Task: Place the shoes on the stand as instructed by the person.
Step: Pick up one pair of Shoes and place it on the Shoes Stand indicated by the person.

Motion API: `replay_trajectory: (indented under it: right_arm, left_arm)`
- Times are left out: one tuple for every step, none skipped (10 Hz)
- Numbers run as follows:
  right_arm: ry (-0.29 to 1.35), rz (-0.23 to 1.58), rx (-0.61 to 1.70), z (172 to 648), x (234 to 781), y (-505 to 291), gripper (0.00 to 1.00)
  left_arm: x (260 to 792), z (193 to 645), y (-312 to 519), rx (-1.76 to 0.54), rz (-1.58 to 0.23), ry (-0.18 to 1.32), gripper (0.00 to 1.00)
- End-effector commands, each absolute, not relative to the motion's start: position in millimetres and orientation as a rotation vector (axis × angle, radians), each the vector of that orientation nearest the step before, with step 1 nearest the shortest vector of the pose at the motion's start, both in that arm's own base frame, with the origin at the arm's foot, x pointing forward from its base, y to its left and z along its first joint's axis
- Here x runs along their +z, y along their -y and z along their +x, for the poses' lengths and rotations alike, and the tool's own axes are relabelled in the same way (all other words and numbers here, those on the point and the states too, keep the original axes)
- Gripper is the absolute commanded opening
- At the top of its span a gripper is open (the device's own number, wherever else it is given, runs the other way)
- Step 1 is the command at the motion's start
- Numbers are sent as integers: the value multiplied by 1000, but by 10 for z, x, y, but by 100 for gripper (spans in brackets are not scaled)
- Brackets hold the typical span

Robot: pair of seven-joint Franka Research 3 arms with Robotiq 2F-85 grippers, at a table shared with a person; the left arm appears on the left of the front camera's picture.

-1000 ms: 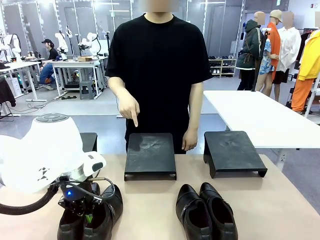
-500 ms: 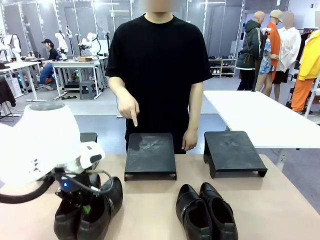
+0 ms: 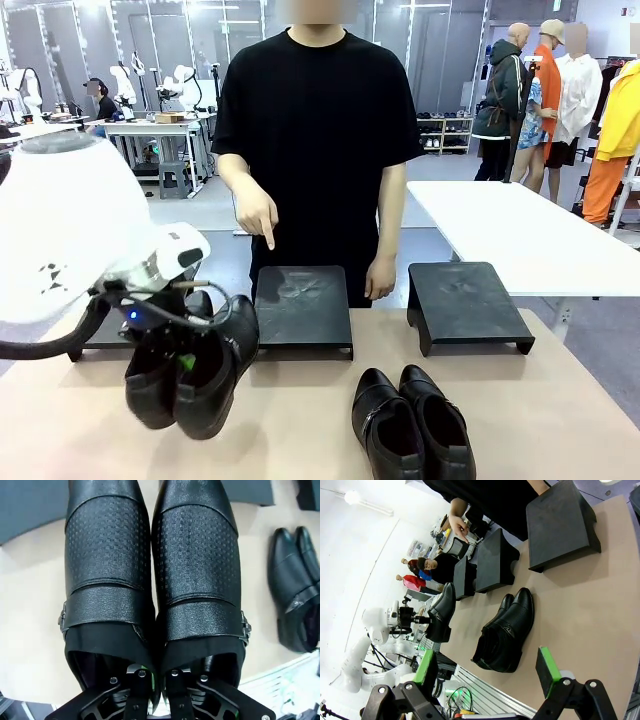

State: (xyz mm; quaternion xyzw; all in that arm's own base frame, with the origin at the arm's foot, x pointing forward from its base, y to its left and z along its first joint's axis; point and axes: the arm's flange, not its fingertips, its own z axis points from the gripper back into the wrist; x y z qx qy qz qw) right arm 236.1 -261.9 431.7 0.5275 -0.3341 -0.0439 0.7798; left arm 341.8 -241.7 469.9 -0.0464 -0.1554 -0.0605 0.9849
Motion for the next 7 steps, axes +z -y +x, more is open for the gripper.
replay_trajectory:
  right_arm:
    - [730, 1146, -91, 2353, 4327, 2621, 100]
    - [730, 1146, -91, 2353, 4327, 2621, 100]
    - [730, 1146, -91, 2353, 4327, 2621, 100]
    - [730, 1146, -91, 2353, 4327, 2621, 100]
    - [730, 1146, -91, 2353, 4327, 2621, 100]
    - [730, 1146, -91, 2353, 4327, 2621, 100]
    - [730, 1146, -91, 2353, 4327, 2621, 100]
  left_arm:
    - [4926, 3604, 2635, -89, -141, 383, 8]
    - [5062, 3700, 2762, -95, -148, 419, 8]
    - [5157, 3802, 2892, -83, -158, 434, 8]
    - [5198, 3928, 3051, -78, -131, 451, 8]
    - [5217, 4089, 3230, -80, -124, 469, 8]
    - [5235, 4245, 3370, -70, -135, 488, 8]
    - [5242, 4394, 3477, -67, -121, 523, 8]
